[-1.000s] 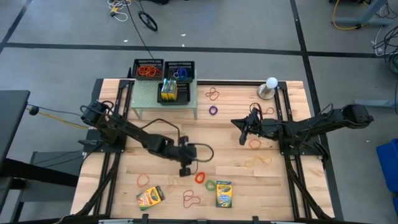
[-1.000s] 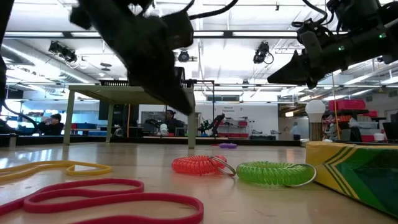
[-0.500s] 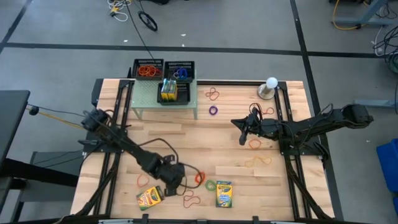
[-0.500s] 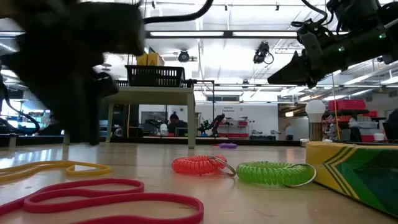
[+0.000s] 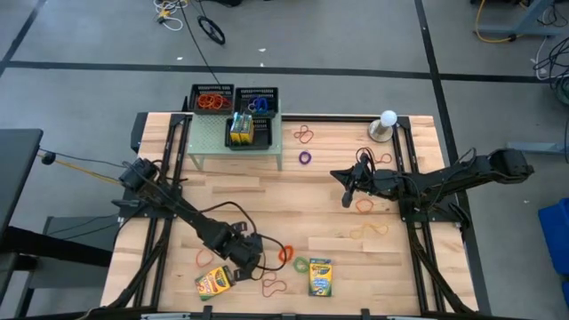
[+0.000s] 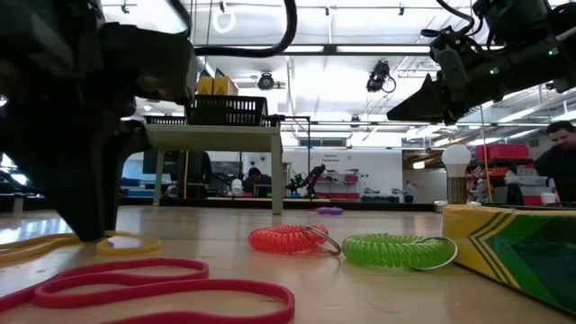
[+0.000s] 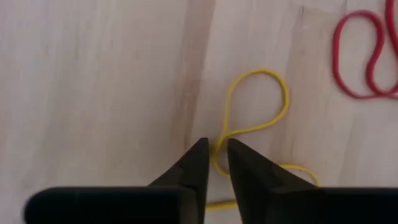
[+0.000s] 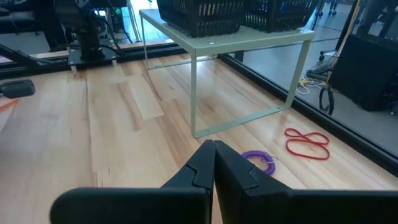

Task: Pick & Place Office Desk Supplies
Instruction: Put the yellow rubber band into the top left black bin on the shelf

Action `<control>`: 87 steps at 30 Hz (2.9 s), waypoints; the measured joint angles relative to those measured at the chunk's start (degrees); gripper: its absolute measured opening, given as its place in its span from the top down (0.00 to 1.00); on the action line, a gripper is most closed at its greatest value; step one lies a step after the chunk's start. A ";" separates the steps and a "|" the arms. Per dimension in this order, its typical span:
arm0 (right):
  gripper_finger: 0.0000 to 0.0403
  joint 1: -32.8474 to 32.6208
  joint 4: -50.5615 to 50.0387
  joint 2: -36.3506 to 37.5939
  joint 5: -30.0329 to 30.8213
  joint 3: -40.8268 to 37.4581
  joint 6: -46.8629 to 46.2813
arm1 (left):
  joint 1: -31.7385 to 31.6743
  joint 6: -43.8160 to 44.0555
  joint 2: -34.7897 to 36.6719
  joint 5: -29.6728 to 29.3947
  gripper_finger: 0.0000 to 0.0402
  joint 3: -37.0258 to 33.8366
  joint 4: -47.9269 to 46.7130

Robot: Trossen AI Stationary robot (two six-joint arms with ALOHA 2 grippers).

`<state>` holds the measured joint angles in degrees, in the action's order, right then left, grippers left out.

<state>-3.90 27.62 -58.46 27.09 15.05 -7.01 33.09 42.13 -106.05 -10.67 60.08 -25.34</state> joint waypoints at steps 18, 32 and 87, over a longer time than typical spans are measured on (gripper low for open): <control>0.97 0.00 0.51 0.00 0.02 0.00 0.42 | 0.02 -3.49 11.78 -7.81 0.99 -0.03 -3.87; 0.97 0.00 1.40 -0.02 0.02 0.02 0.42 | -7.23 -6.41 40.20 -34.86 0.99 0.08 -8.59; 0.97 0.02 1.81 -0.02 0.00 0.04 0.37 | -85.31 -56.47 34.80 -15.03 0.71 6.38 -11.06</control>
<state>-3.88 29.43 -58.48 27.09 15.09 -6.63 -52.23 -14.34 -71.24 -25.70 66.47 -36.40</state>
